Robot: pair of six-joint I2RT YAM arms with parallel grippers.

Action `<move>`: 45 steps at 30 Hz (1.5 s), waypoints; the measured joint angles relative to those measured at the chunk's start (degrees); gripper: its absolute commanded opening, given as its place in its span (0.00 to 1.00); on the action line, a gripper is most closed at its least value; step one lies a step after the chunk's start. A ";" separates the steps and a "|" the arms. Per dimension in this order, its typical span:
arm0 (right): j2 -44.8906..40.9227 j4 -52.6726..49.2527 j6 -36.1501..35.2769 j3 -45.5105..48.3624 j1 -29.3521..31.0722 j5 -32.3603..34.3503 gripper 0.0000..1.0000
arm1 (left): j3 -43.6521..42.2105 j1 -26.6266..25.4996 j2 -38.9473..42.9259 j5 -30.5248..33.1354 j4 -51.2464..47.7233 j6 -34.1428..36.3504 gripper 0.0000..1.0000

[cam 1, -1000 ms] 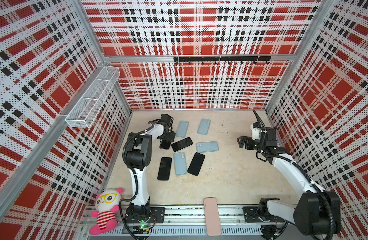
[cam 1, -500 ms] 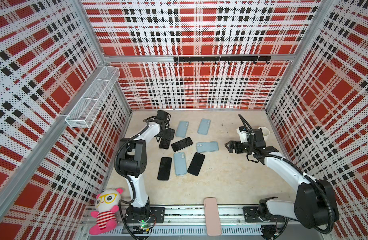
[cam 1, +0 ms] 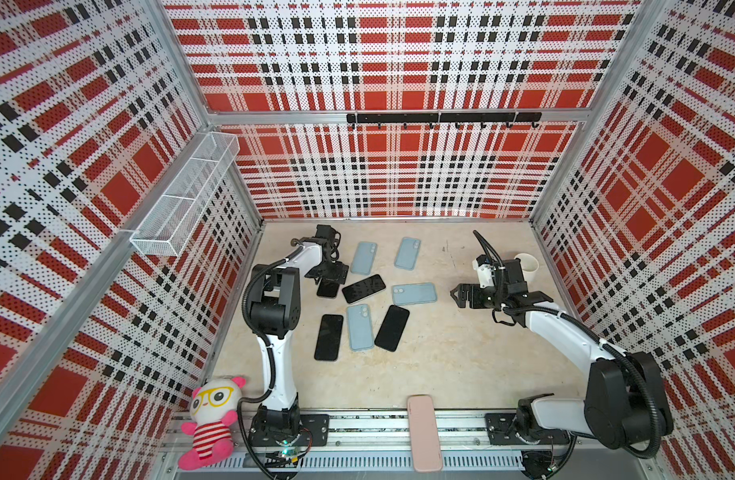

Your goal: Put the phone into the phone case

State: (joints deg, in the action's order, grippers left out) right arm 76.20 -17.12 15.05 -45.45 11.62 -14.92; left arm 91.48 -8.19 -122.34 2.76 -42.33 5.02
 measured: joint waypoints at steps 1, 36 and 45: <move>0.11 -0.02 -0.02 0.00 0.00 0.11 1.00 | 0.15 -0.07 -0.35 0.17 -0.13 0.00 0.98; 2.10 2.56 1.05 -0.02 2.01 -1.31 1.00 | -3.43 3.04 9.84 -10.32 -2.62 -5.25 0.78; 5.62 12.35 5.27 0.02 12.28 -6.10 0.98 | -23.06 1.51 26.38 -22.16 11.67 -20.06 0.74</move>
State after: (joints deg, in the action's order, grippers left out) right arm 81.82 -4.78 20.32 -45.43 23.90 -21.02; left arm 68.42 -6.68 -95.96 -19.40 -30.65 -15.05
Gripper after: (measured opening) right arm 0.986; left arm 0.756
